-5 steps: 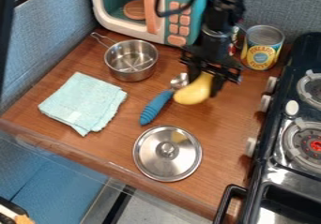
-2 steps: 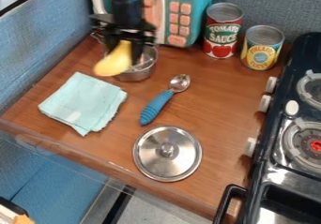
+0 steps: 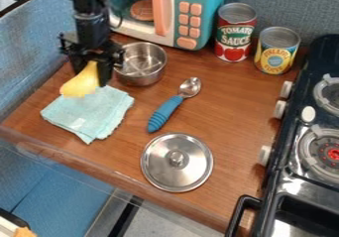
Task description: Take the toy banana and put it on the blue cloth on the bottom left of the table
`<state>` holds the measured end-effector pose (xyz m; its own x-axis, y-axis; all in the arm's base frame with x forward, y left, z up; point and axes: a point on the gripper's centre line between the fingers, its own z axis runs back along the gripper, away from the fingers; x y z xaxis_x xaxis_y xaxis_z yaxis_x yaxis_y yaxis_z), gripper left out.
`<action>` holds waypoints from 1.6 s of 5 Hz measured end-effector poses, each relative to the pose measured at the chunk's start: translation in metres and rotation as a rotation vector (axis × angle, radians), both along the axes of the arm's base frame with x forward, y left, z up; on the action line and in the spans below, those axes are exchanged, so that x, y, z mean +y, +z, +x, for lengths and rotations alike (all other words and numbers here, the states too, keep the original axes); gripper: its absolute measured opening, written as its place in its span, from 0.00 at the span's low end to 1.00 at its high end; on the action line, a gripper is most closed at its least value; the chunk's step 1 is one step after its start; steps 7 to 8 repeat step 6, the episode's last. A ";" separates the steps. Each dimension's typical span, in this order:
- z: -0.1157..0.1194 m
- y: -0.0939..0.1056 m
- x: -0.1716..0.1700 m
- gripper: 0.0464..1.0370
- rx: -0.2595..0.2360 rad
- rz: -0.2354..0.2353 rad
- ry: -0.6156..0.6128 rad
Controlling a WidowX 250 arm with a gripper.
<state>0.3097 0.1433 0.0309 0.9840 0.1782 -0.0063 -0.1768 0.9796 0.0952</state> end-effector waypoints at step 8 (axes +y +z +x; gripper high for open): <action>-0.011 0.015 -0.001 0.96 -0.031 -0.032 -0.001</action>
